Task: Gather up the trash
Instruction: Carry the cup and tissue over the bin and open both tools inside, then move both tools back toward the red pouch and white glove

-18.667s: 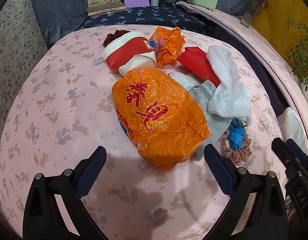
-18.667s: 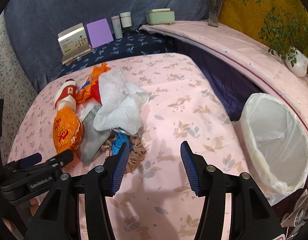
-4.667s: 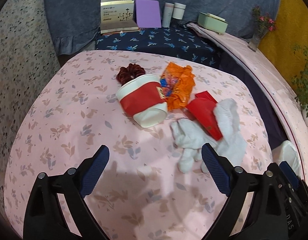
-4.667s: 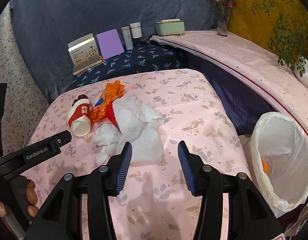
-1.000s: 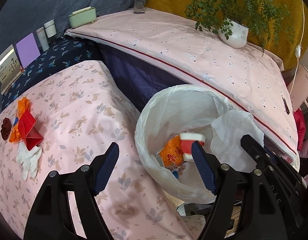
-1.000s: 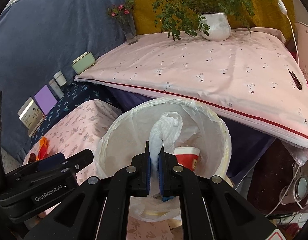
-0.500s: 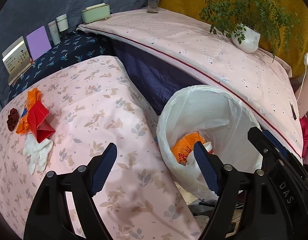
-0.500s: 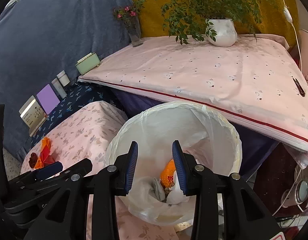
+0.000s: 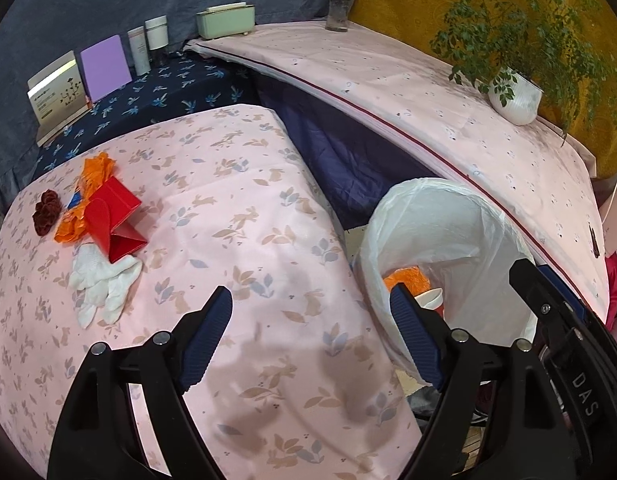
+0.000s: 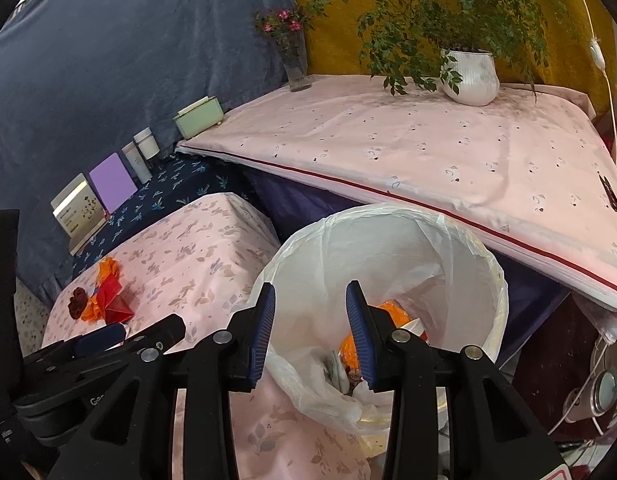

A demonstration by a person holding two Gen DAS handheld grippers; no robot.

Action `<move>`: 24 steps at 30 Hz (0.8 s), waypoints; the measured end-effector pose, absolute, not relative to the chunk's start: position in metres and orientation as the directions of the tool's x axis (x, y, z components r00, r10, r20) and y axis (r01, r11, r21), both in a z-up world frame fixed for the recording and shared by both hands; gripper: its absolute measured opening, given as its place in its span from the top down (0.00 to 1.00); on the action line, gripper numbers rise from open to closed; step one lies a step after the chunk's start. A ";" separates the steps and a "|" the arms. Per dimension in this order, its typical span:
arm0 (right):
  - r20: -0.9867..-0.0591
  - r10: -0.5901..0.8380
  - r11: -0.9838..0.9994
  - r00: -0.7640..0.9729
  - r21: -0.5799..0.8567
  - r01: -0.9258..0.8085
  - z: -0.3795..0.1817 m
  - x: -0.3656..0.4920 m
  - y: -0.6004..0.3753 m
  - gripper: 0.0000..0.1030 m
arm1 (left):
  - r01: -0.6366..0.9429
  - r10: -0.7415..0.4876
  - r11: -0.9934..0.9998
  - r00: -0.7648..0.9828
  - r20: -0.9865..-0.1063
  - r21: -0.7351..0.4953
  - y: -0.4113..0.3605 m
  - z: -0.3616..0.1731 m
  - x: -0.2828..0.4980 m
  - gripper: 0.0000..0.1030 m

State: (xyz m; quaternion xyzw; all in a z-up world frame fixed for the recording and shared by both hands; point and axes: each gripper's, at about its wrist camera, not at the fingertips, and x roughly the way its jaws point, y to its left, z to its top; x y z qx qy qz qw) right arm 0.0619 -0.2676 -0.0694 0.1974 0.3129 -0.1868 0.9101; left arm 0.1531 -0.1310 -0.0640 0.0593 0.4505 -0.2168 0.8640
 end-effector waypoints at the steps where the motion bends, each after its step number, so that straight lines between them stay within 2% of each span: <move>1: -0.643 -0.214 0.855 0.736 0.242 0.460 -0.069 0.063 -0.265 0.64 | 0.421 -0.318 0.902 0.503 -0.804 -0.093 -0.128 -0.064 0.154 0.23; 24: -0.641 -0.138 0.925 0.755 0.190 0.329 -0.055 0.089 -0.189 0.64 | 0.251 -0.250 0.959 0.539 -0.804 -0.131 -0.030 -0.063 0.169 0.22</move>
